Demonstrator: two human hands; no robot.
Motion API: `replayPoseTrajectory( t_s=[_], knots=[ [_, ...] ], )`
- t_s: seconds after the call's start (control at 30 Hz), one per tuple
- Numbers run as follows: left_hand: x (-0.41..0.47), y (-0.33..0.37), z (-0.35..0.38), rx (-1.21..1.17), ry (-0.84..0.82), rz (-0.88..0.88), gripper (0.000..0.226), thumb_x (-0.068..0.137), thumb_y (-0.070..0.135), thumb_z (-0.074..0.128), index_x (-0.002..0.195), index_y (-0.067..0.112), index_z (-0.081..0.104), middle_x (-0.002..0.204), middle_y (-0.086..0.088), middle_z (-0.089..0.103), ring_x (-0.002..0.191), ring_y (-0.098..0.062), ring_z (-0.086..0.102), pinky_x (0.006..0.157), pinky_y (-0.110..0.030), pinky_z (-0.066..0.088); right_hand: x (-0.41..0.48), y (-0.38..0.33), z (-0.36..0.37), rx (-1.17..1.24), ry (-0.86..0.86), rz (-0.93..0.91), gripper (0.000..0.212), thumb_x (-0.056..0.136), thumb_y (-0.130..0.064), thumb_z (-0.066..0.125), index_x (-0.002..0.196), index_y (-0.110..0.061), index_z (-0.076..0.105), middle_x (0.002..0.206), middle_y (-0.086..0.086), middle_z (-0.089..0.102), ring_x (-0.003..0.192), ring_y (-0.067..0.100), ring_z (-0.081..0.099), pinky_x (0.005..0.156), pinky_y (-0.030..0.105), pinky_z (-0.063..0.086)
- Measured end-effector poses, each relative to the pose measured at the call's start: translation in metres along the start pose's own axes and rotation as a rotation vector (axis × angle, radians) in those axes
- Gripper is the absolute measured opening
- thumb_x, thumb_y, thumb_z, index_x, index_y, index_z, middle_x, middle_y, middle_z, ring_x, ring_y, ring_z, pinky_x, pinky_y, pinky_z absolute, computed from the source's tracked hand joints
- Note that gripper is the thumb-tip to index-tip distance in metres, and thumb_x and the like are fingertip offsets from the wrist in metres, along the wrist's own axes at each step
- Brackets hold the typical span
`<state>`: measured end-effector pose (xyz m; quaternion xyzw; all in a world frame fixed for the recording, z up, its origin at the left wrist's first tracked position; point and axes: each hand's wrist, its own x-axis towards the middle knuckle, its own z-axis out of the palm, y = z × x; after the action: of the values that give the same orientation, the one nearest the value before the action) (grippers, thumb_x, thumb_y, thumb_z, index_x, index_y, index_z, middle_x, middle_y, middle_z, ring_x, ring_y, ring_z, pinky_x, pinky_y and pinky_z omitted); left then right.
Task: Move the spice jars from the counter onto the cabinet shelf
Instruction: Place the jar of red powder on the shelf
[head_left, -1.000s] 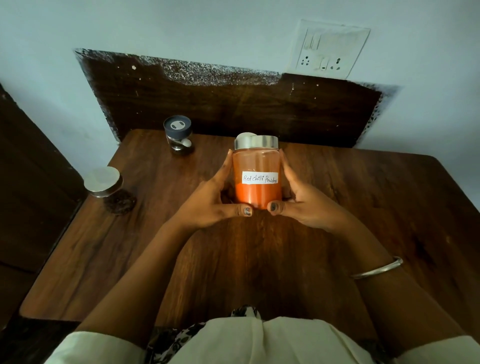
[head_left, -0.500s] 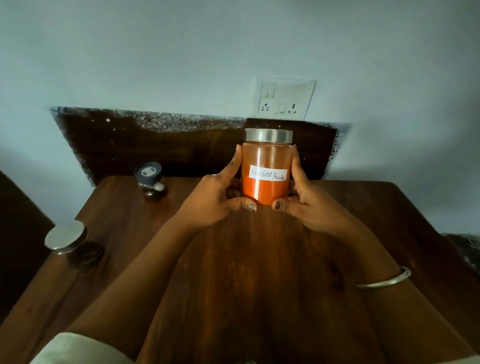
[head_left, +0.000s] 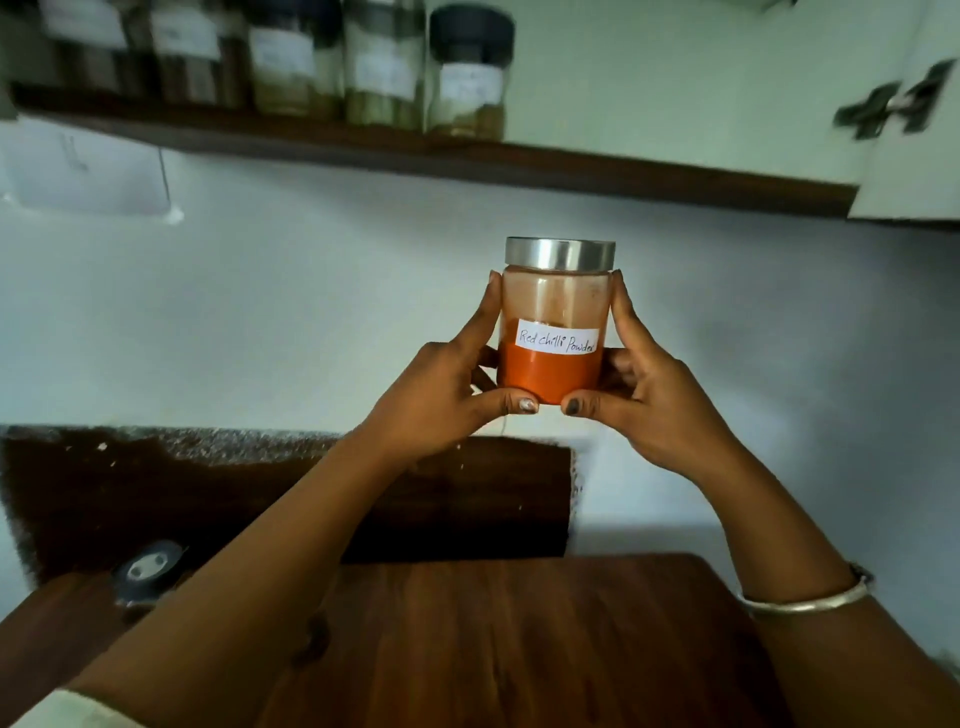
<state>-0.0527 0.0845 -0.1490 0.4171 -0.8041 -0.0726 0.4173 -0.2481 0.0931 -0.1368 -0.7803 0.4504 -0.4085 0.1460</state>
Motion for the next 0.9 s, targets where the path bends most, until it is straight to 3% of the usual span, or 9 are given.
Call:
replayPoseTrajectory(
  t_s=[0.17,0.33,0.43,0.57,0.67,0.9],
  knots=[
    [0.081,0.030,0.004,0.049,0.069,0.101,0.104,0.082,0.036,0.066,0.146,0.034,-0.015,0.126,-0.007,0.061,0.101,-0.014,0.063,0.090,-0.027,0.050,0.046,0.014,-0.062,0.024,0.121,-0.106,0.104,0.077,-0.032,0.069,0.145,-0.045,-0.007,0.138,0.003,0.051,0.117,0.021,0.058,0.094,0.034,0.048],
    [0.142,0.049,-0.010,0.119,0.127,0.180,0.103,0.085,0.033,0.064,0.146,0.028,-0.019,0.134,-0.007,0.055,0.109,-0.018,0.059,0.092,-0.028,0.047,0.098,0.015,-0.101,0.026,0.164,-0.234,0.105,0.080,-0.029,0.070,0.146,-0.042,-0.010,0.144,0.003,0.045,0.119,0.022,0.055,0.099,0.043,0.048],
    [0.163,0.047,-0.024,0.179,0.175,0.149,0.099,0.087,0.030,0.061,0.146,0.025,-0.018,0.137,-0.008,0.052,0.112,-0.020,0.058,0.092,-0.026,0.044,0.132,0.009,-0.105,-0.019,0.170,-0.293,0.102,0.083,-0.031,0.067,0.147,-0.037,-0.012,0.145,0.005,0.044,0.124,0.022,0.052,0.100,0.040,0.045],
    [0.181,0.037,-0.041,0.273,0.230,0.096,0.087,0.092,0.027,0.055,0.150,0.020,-0.010,0.129,-0.014,0.057,0.104,-0.014,0.058,0.088,-0.023,0.043,0.170,0.002,-0.096,-0.042,0.166,-0.332,0.097,0.086,-0.034,0.063,0.148,-0.033,-0.011,0.144,0.008,0.045,0.125,0.025,0.052,0.097,0.035,0.043],
    [0.192,0.031,-0.051,0.364,0.266,0.053,0.078,0.093,0.037,0.048,0.150,0.020,-0.004,0.126,-0.015,0.058,0.097,-0.013,0.055,0.083,-0.023,0.041,0.191,0.000,-0.090,-0.006,0.204,-0.346,0.090,0.086,-0.040,0.059,0.150,-0.031,-0.004,0.143,0.009,0.047,0.124,0.026,0.052,0.094,0.032,0.042],
    [0.206,0.021,-0.051,0.379,0.277,0.056,0.078,0.093,0.034,0.050,0.149,0.027,-0.003,0.127,-0.011,0.058,0.092,-0.011,0.054,0.084,-0.026,0.045,0.213,0.006,-0.085,0.062,0.237,-0.342,0.091,0.082,-0.034,0.067,0.148,-0.034,0.004,0.144,0.007,0.046,0.124,0.027,0.053,0.095,0.035,0.044]
  ],
)
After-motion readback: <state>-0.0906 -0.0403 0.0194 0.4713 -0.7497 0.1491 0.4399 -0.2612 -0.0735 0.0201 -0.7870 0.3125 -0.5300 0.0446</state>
